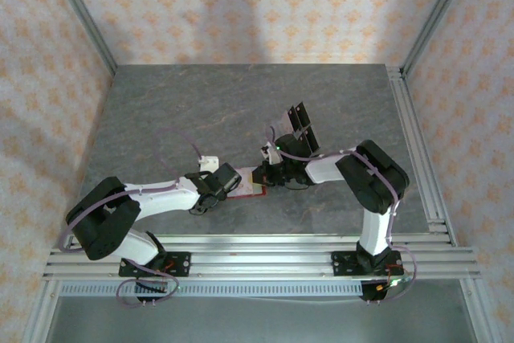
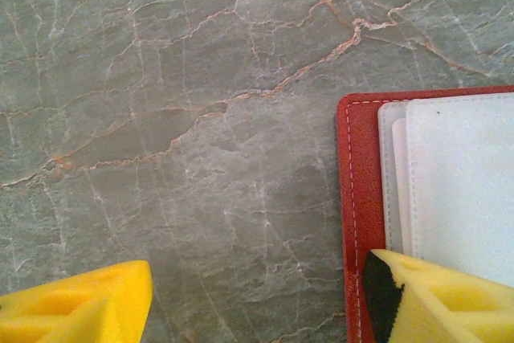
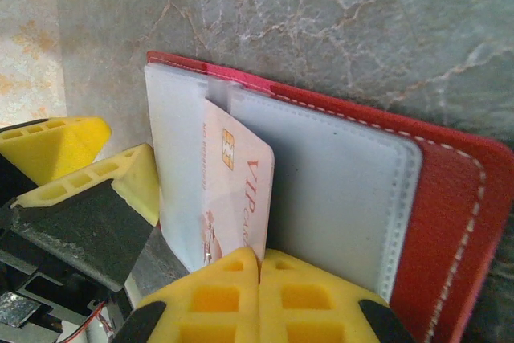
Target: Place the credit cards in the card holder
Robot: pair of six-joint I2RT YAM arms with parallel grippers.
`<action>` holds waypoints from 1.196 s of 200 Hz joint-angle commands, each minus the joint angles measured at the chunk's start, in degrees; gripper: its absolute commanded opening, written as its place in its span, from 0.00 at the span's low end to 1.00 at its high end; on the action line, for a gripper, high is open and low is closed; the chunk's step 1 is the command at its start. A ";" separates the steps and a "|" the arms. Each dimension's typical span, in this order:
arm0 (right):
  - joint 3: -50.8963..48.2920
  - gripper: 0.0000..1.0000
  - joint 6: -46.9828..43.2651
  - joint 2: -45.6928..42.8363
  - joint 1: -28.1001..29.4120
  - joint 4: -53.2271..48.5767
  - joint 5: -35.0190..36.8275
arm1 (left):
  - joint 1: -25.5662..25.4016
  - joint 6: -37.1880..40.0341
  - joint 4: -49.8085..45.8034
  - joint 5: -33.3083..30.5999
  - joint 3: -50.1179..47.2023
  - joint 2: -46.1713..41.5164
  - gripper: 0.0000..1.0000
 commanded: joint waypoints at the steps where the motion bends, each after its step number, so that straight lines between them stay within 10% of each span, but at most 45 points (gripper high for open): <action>1: 0.79 0.00 -1.06 2.12 0.34 -4.01 -0.39 | -0.28 -0.66 -1.18 -1.13 -1.41 0.30 0.71; 158: 4.87 0.00 0.12 3.93 2.80 -5.25 -0.14 | -0.28 -1.15 -0.72 -0.68 -1.84 -0.05 0.71; 239: 4.63 0.40 -3.31 -3.62 0.81 -13.63 3.80 | -0.28 -2.31 -1.85 -1.18 -1.76 -1.16 0.72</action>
